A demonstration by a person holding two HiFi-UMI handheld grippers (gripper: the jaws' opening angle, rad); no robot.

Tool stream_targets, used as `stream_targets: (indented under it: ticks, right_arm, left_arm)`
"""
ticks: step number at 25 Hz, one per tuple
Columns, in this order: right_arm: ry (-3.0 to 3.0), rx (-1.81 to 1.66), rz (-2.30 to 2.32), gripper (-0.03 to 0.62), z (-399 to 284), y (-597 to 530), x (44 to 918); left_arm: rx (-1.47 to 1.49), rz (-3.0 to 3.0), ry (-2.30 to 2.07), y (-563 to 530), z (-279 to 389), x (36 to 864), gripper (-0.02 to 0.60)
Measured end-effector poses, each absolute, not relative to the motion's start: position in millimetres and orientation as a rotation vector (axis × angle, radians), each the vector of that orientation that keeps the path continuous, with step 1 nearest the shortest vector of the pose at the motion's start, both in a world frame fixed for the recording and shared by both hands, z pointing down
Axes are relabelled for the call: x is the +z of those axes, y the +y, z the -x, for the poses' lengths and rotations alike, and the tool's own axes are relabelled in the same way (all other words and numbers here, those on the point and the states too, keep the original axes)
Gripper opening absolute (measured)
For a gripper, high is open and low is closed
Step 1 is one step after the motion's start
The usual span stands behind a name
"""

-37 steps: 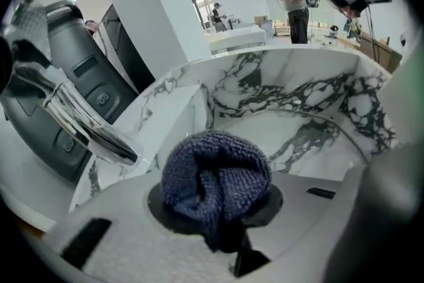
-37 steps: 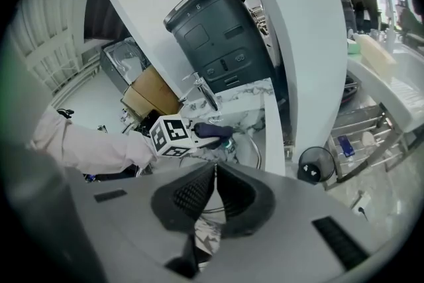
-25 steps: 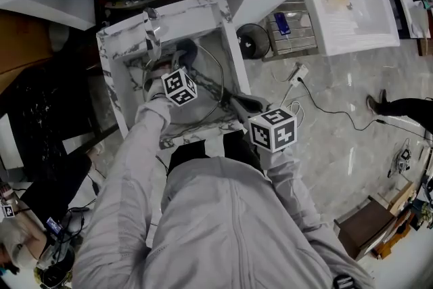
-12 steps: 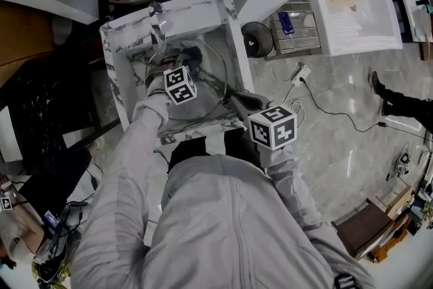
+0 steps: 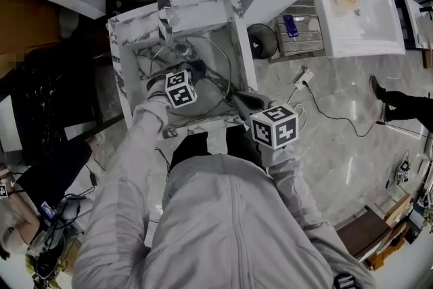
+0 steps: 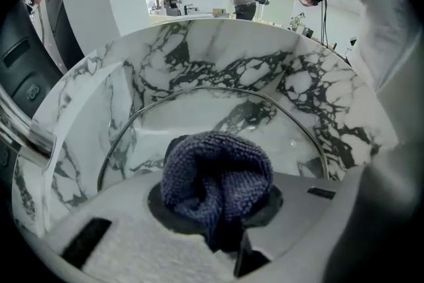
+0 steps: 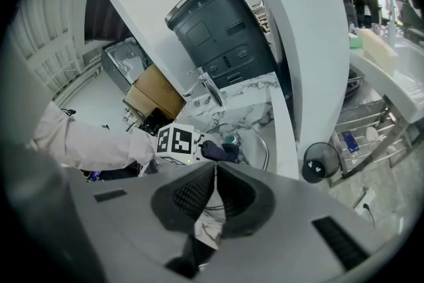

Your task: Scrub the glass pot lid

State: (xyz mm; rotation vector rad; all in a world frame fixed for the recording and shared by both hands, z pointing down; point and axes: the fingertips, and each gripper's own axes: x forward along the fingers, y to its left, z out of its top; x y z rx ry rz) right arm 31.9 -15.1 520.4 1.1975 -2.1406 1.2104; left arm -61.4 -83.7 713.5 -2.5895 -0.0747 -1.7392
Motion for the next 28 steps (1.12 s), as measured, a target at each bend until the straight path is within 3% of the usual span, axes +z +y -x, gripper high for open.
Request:
stream_targets:
  ticks: [28]
  right_arm:
    - [-2.166, 1.194, -1.199, 0.034, -12, -2, 517]
  left_arm:
    - [-1.996, 2.709, -0.609, 6, 99, 686, 0.089]
